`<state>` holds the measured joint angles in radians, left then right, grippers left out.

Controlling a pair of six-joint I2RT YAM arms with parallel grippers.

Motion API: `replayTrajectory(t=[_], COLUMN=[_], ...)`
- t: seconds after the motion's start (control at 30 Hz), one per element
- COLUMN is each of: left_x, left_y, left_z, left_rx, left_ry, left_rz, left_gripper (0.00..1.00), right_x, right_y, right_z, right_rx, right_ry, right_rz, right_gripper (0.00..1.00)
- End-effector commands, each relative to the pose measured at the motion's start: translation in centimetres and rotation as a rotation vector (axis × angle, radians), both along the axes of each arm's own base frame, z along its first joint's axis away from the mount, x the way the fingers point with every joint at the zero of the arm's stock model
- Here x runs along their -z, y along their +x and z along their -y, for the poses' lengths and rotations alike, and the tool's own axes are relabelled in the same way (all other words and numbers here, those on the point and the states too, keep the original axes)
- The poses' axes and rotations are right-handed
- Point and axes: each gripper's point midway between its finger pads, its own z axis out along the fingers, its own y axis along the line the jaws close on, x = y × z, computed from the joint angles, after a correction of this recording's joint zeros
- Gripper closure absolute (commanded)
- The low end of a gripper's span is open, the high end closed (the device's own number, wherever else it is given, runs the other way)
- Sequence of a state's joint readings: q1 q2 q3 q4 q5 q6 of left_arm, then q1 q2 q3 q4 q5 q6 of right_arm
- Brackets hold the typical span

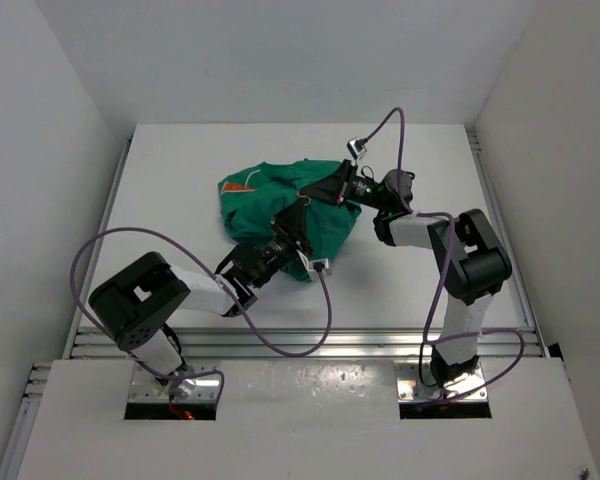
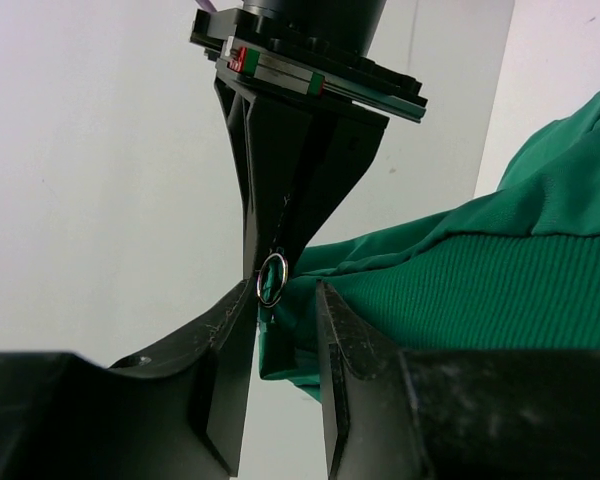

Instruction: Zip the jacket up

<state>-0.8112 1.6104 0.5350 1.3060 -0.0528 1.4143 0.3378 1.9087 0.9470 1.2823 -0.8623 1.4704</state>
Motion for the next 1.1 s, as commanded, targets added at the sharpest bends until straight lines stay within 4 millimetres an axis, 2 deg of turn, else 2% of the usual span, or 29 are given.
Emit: replayTrajectory(t=[0.0, 0.4, 0.5, 0.6, 0.63, 0.73, 1.03, 1.07], left_x=[-5.3, -5.6, -6.1, -6.2, -6.6, -6.5, -7.2, -6.3], left_y=[-1.0, -0.6, -0.8, -0.8, -0.9, -0.9, -0.5, -0.4], left_z=[-0.6, -0.5, -0.6, -0.7, -0.8, -0.8, -2.0, -1.8], left_rx=[-0.004, -0.014, -0.014, -0.011, -0.011, -0.008, -0.032, -0.028], left_ry=[-0.145, -0.154, -0.162, -0.169, -0.175, -0.171, -0.247, -0.231], left_rz=[0.146, 0.15, 0.157, 0.151, 0.157, 0.141, -0.001, -0.047], left_gripper=[0.66, 0.67, 0.71, 0.83, 0.91, 1.0, 1.0, 1.0], right_x=[-2.9, -3.0, -3.0, -2.9, -2.8, -2.7, -2.6, -2.6], right_y=[-0.8, -0.7, -0.6, -0.8, -0.6, -0.6, -0.5, -0.5], right_z=[0.0, 0.0, 0.0, -0.1, 0.0, 0.0, 0.3, 0.4], right_rx=[0.008, 0.008, 0.011, 0.005, 0.009, 0.008, 0.007, 0.009], right_ry=[0.065, 0.065, 0.066, 0.064, 0.063, 0.059, 0.05, 0.049], right_rz=[0.155, 0.16, 0.16, 0.159, 0.162, 0.166, 0.181, 0.181], right_gripper=[1.0, 1.0, 1.0, 1.0, 1.0, 1.0, 1.0, 1.0])
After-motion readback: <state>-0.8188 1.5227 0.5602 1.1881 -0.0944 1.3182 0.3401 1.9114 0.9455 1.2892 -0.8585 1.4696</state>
